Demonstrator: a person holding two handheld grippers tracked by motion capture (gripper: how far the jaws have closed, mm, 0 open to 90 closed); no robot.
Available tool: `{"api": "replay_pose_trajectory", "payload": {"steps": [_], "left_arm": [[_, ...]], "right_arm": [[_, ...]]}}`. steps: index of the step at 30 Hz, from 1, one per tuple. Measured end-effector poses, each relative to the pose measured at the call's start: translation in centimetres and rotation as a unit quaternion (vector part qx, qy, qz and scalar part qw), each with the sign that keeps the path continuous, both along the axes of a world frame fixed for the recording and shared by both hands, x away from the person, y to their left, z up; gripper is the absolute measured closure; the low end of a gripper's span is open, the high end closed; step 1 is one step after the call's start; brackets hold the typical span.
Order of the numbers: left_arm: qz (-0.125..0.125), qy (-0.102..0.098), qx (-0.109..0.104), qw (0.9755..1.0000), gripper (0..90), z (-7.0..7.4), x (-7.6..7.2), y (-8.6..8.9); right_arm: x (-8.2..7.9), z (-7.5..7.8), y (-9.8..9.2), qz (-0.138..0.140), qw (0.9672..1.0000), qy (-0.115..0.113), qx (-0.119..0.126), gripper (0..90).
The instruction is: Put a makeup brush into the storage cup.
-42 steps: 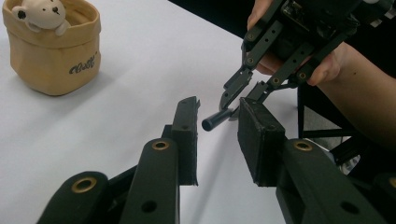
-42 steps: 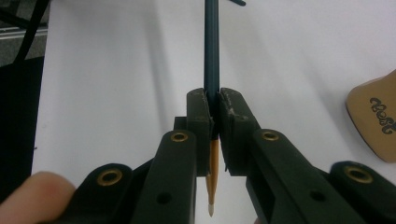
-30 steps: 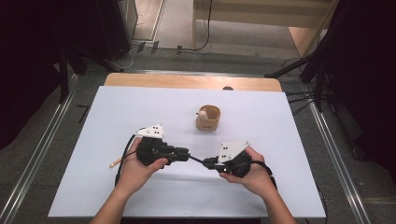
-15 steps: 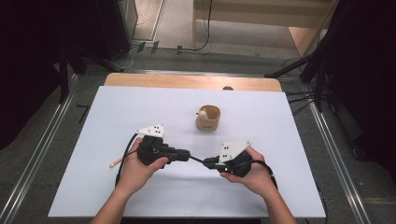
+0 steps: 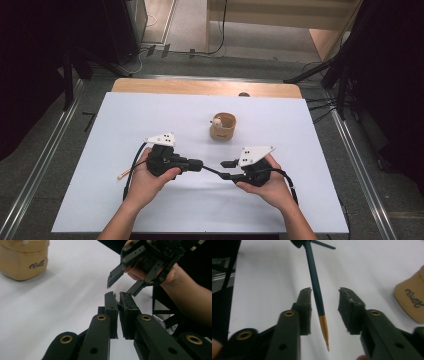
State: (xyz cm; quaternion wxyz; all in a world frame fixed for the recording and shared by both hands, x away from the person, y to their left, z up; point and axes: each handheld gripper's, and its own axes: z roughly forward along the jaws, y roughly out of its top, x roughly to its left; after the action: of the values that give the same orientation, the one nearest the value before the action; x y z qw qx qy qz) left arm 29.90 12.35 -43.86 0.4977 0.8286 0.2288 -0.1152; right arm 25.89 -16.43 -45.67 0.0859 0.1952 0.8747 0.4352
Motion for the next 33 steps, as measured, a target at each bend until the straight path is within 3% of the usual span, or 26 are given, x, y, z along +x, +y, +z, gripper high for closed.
{"api": "replay_pose_trajectory", "payload": {"steps": [1, 4, 6, 10, 15, 23, 29, 31, 33], "left_arm": [[0.001, -0.002, 0.002, 1.0, 86.5, 0.0, 0.0, 0.0], [0.006, -0.007, 0.004, 0.9999, 86.5, 0.0, -0.1, -0.1], [0.012, -0.011, 0.005, 0.9999, 86.5, 0.0, -0.1, 0.0], [0.022, -0.018, 0.001, 0.9996, 86.5, 0.1, -0.2, 0.2], [0.032, -0.029, -0.002, 0.9991, 86.5, 0.2, -0.3, 0.3], [0.053, -0.047, -0.014, 0.9974, 86.5, 0.5, -0.5, 0.6], [0.075, -0.066, -0.026, 0.9947, 86.5, 0.7, -0.6, 1.0], [0.081, -0.071, -0.028, 0.9938, 86.6, 0.7, -0.7, 1.1], [0.086, -0.077, -0.03, 0.9929, 86.6, 0.8, -0.7, 1.2]], "right_arm": [[0.0, 0.0, 0.0, 0.0, 1.0, 0.0, 0.0, 58.3], [0.2, 0.0, -0.2, -0.037, 0.9992, 0.005, 0.011, 38.7], [0.3, -0.1, -0.2, -0.05, 0.9986, 0.007, 0.018, 34.5], [0.4, 0.2, -0.4, -0.086, 0.9951, 0.018, 0.046, 19.6], [0.2, 0.6, -0.2, -0.13, 0.988, 0.032, 0.077, 1.1], [-0.1, 0.6, 0.2, -0.156, 0.9819, 0.039, 0.1, 0.0], [-0.2, 0.3, 0.5, -0.171, 0.9777, 0.044, 0.113, 0.0], [-0.5, 0.3, 0.8, -0.187, 0.9743, 0.044, 0.118, 0.0], [-0.6, 0.4, 1.0, -0.194, 0.9732, 0.039, 0.117, 0.0]]}}
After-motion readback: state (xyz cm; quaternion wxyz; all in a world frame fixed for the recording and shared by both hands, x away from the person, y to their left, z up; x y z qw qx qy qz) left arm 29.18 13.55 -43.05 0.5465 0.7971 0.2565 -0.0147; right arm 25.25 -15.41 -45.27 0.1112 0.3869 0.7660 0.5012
